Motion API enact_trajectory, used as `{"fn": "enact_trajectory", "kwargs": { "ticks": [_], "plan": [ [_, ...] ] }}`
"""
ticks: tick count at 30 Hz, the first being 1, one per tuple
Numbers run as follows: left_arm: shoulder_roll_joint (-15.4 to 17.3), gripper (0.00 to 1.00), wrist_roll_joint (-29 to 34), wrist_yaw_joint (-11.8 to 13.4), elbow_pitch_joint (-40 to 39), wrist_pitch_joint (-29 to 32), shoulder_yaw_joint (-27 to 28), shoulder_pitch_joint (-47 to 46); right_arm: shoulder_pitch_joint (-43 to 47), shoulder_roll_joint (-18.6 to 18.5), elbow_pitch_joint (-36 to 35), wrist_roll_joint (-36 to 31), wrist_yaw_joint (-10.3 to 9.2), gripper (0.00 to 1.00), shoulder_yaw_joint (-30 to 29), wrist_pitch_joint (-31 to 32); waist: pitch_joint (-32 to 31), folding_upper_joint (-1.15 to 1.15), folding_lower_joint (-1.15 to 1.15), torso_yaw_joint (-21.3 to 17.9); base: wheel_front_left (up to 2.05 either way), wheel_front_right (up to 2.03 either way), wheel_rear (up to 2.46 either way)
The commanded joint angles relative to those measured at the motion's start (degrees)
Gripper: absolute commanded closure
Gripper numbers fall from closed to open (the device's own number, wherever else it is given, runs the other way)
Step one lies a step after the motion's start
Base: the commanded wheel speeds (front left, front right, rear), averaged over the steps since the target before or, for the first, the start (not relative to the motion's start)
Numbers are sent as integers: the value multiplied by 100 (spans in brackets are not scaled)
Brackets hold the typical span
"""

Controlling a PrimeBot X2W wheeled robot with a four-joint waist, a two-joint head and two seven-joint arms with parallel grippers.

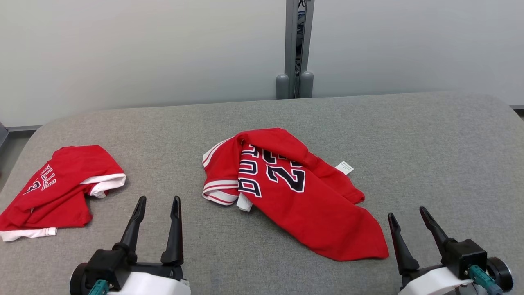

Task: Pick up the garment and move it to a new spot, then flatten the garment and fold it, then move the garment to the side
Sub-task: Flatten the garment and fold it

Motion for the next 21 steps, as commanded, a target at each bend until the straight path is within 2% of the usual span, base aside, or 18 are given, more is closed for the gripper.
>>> {"fn": "enact_trajectory", "kwargs": {
  "ticks": [1,6,11,21],
  "plan": [
    [13,0,-37,-18,17,-6,-24,-63,64,6,111,102,1,0,-55,-37,10,0,0,-3,0,0,0],
    [15,0,-57,-24,94,-6,-178,-94,-107,62,882,555,1,0,-52,77,86,0,0,16,0,0,0],
    [14,0,-13,-63,159,-6,-211,-181,-289,124,1527,1329,1,0,-39,226,188,0,0,80,0,0,0],
    [14,0,77,-104,194,-6,-228,-282,-627,150,2252,2672,1,0,384,364,363,0,0,198,0,0,0]
  ]
}}
